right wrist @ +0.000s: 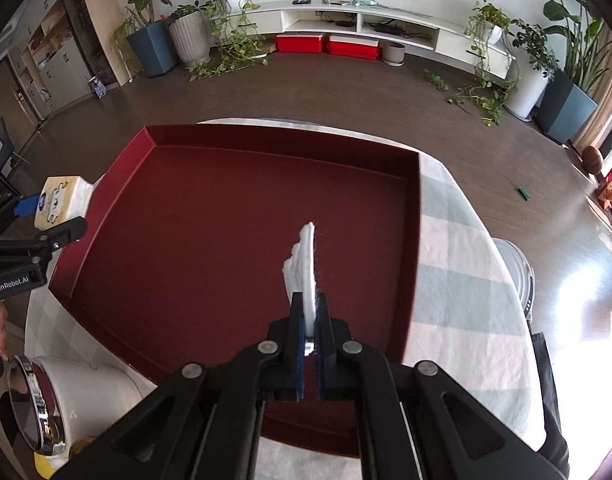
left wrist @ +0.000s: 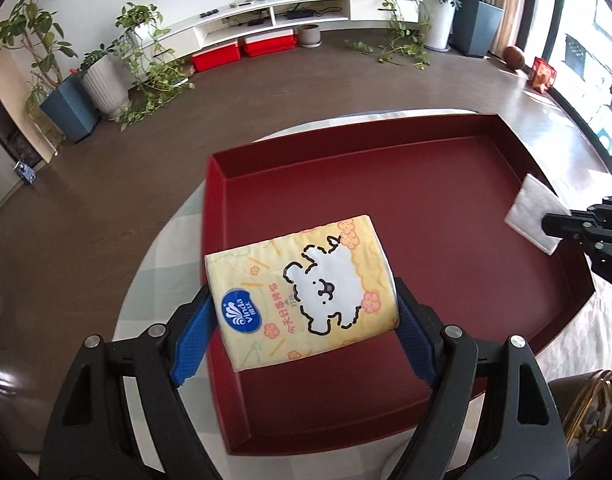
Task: Organize soft objects
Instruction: 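Carry both items into the red tray and open both tools to release, then withdraw both tools from the tray back toward the table items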
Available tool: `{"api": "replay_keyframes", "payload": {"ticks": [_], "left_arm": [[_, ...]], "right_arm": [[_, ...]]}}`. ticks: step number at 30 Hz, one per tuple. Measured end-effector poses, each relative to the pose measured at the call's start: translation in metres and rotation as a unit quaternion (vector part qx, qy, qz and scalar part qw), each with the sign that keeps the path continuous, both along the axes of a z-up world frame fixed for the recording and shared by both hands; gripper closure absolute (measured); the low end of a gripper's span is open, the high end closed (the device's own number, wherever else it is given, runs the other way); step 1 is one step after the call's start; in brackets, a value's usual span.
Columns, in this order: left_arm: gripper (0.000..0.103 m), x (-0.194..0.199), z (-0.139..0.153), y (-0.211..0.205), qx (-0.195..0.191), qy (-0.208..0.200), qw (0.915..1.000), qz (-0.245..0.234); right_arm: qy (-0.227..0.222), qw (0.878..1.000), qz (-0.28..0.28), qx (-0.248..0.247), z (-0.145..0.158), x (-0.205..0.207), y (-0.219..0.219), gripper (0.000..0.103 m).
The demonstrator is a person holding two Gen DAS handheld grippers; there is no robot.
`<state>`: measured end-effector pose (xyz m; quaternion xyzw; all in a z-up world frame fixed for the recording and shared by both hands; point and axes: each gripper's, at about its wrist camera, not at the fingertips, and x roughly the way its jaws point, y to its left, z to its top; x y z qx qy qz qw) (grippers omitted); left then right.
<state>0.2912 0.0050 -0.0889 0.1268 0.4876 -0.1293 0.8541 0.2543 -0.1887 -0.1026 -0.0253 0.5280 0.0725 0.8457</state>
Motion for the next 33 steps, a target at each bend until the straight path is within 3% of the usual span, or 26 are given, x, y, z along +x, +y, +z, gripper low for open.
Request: {"api": "replay_keyframes", "payload": {"ticks": [15, 18, 20, 22, 24, 26, 29, 33], "left_arm": [[0.023, 0.012, -0.035, -0.051, 0.013, 0.034, 0.9974, -0.063], [0.022, 0.015, -0.039, -0.051, -0.003, 0.053, 0.9956, -0.077], [0.021, 0.016, -0.04, -0.049, -0.007, 0.058, 0.9952, -0.079], [0.021, 0.015, -0.04, -0.05, 0.005, 0.05, 0.9957, -0.078], [0.017, 0.014, -0.039, -0.051, 0.007, 0.048, 0.9958, -0.077], [0.001, 0.014, -0.038, -0.05, 0.001, 0.052, 0.9956, -0.077], [0.0, 0.02, -0.038, -0.042, -0.015, 0.075, 0.9947, -0.07], [0.0, 0.016, -0.031, -0.038, 0.003, 0.062, 0.9962, -0.06]], "right_arm": [[0.048, 0.997, 0.056, 0.005, -0.034, 0.026, 0.033, 0.098], [0.053, 0.997, 0.058, 0.0, -0.039, 0.026, 0.035, 0.098], [0.054, 0.997, 0.06, -0.005, -0.041, 0.025, 0.037, 0.093], [0.054, 0.997, 0.059, -0.008, -0.042, 0.026, 0.037, 0.066], [0.047, 0.997, 0.062, -0.012, -0.041, 0.025, 0.037, 0.057], [0.042, 0.997, 0.063, -0.015, -0.04, 0.024, 0.036, 0.057], [0.045, 0.997, 0.055, -0.006, -0.037, 0.026, 0.033, 0.054], [0.041, 0.998, 0.047, -0.002, -0.033, 0.023, 0.028, 0.054]]}}
